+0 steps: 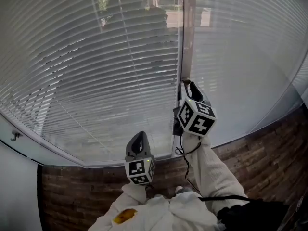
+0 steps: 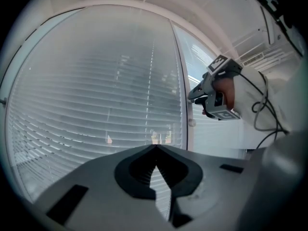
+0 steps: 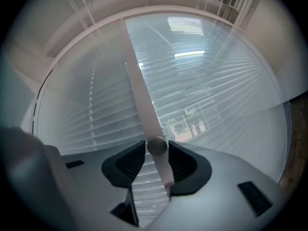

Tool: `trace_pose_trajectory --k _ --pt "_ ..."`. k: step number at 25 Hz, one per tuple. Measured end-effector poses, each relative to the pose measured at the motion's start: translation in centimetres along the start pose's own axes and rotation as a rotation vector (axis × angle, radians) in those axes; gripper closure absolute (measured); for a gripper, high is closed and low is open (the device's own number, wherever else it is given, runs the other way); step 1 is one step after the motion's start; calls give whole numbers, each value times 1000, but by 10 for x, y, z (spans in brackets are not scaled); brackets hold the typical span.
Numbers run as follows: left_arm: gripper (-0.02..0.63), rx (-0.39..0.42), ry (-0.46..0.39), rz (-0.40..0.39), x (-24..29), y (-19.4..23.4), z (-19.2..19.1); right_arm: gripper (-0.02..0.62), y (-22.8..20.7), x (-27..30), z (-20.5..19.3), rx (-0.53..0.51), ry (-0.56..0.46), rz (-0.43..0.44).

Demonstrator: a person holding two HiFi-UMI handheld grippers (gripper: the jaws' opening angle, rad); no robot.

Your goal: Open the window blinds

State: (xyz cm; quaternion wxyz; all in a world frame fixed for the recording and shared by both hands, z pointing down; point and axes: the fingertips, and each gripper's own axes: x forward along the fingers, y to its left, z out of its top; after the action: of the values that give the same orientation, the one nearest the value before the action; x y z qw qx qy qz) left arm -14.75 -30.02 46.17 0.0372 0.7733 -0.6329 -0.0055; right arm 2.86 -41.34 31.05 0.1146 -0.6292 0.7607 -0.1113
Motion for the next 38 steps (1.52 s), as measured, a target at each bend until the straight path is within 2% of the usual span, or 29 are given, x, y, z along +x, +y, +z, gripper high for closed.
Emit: trace_pose_trajectory --k 8,12,14,19,28,38 --pt "606 -10 6 18 -3 11 -6 460 -4 11 -4 94 33 -19" --pt "606 -13 9 19 -2 12 -9 463 -4 11 -4 56 47 -10" --pt "606 -13 9 15 -1 10 -9 465 -3 11 -4 -35 53 -17" --pt "606 -6 8 -5 2 1 -10 465 -1 11 -4 -336 62 -48" --pt "606 6 14 -4 2 2 -11 465 6 9 -3 -744 66 -66" --pt "606 13 24 -4 3 2 -15 466 9 10 -8 -1301 66 -44"
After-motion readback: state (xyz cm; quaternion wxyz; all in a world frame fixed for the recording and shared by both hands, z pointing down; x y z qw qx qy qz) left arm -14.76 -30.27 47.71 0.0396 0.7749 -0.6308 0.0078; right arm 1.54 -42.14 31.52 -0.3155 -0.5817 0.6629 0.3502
